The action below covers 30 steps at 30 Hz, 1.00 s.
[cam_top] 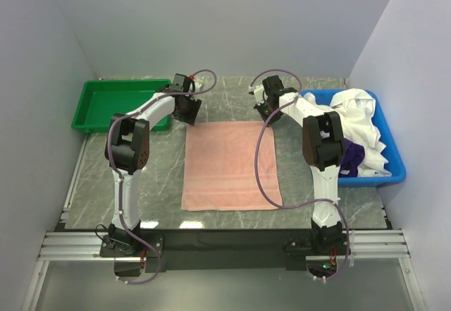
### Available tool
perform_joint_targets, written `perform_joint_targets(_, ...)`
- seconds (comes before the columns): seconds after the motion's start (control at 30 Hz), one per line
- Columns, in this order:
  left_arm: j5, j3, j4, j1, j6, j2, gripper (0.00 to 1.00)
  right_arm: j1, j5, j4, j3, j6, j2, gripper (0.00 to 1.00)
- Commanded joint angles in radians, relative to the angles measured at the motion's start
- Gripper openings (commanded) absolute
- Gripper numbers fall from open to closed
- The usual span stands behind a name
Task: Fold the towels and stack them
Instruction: Fold the towel
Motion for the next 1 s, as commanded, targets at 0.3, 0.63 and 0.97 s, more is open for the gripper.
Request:
perform_joint_targets(0.3, 0.014, 0.060, -0.022, 0.003, 0.003, 0.089, 0.56, -0.013, 0.018, 0.026, -0.023, 0.006, -0.051, 0.00)
perform_joint_targets(0.63, -0.019, 0.049, -0.060, 0.003, -0.051, 0.186, 0.45, -0.007, 0.013, 0.041, -0.044, 0.010, -0.061, 0.00)
perform_joint_targets(0.97, -0.021, 0.064, -0.077, 0.006, -0.053, 0.197, 0.01, -0.007, 0.010, 0.047, -0.053, 0.004, -0.067, 0.00)
